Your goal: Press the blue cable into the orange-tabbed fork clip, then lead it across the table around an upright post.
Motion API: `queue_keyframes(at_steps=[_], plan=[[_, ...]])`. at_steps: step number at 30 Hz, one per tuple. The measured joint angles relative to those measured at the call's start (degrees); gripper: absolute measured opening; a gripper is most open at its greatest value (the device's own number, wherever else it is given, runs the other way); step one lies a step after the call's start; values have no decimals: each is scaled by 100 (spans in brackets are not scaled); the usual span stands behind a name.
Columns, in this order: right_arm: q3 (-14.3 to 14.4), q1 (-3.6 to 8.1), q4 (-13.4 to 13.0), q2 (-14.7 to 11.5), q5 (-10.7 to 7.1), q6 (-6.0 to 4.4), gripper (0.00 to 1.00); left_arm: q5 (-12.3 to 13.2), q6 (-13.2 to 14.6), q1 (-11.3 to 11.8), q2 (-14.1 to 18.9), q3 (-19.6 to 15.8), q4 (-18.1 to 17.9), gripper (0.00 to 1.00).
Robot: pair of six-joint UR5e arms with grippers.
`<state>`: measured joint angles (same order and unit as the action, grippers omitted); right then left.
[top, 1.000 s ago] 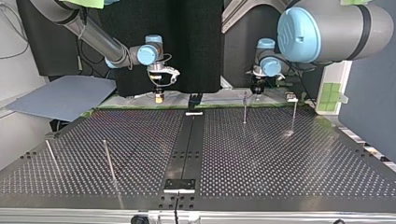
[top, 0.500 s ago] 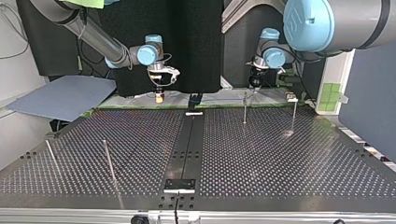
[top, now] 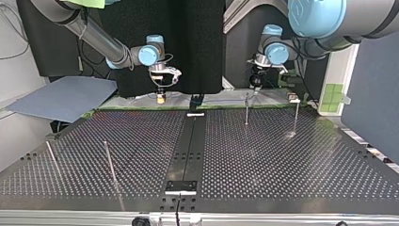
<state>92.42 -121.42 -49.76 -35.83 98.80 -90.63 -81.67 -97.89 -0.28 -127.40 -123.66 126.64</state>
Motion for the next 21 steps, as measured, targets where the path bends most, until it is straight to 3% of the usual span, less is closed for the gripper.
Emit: queue_keyframes(at_steps=[13,21], plan=[[0,0,0,1,0,0,0,-39,231,-114,89,-33,-61,100],[0,0,0,1,0,0,0,-69,98,-143,262,-108,-213,100]])
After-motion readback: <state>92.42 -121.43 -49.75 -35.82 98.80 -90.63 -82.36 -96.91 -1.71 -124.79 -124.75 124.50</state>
